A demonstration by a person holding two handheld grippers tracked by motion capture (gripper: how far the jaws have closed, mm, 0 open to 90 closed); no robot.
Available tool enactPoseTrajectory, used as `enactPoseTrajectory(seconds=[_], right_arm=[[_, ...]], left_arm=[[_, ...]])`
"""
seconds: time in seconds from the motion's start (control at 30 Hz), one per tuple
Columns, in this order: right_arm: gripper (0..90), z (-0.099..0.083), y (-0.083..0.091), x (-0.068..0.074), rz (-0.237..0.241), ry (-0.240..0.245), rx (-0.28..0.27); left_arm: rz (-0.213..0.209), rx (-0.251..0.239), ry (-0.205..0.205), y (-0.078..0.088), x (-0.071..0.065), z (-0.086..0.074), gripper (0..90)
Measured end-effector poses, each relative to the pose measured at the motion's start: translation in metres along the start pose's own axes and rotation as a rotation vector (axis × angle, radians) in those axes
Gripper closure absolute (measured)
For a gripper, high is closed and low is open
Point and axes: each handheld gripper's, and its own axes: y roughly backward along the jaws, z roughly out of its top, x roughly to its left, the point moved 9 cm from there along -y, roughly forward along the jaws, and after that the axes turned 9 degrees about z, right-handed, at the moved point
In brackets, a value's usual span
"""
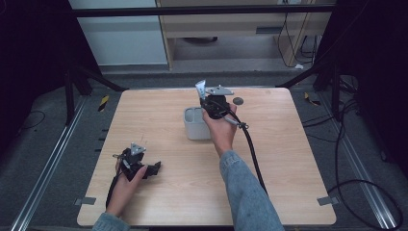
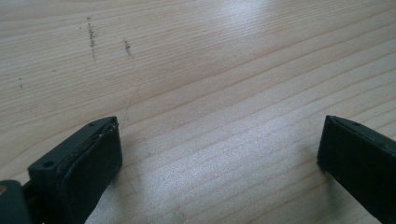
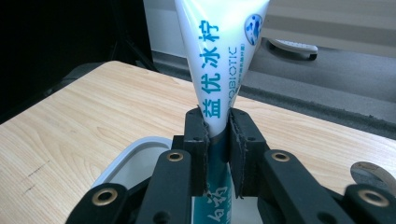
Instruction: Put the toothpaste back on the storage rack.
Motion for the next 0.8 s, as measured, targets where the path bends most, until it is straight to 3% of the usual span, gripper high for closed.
enactPoseTrajectory(seconds=[0.8], right_arm=[[78.6, -0.011, -0.005, 0.004, -0.007, 0.033, 0.055]], left_arm=[[-0.001, 0.0, -0.001, 0.0, 0.0, 0.0, 0.0]])
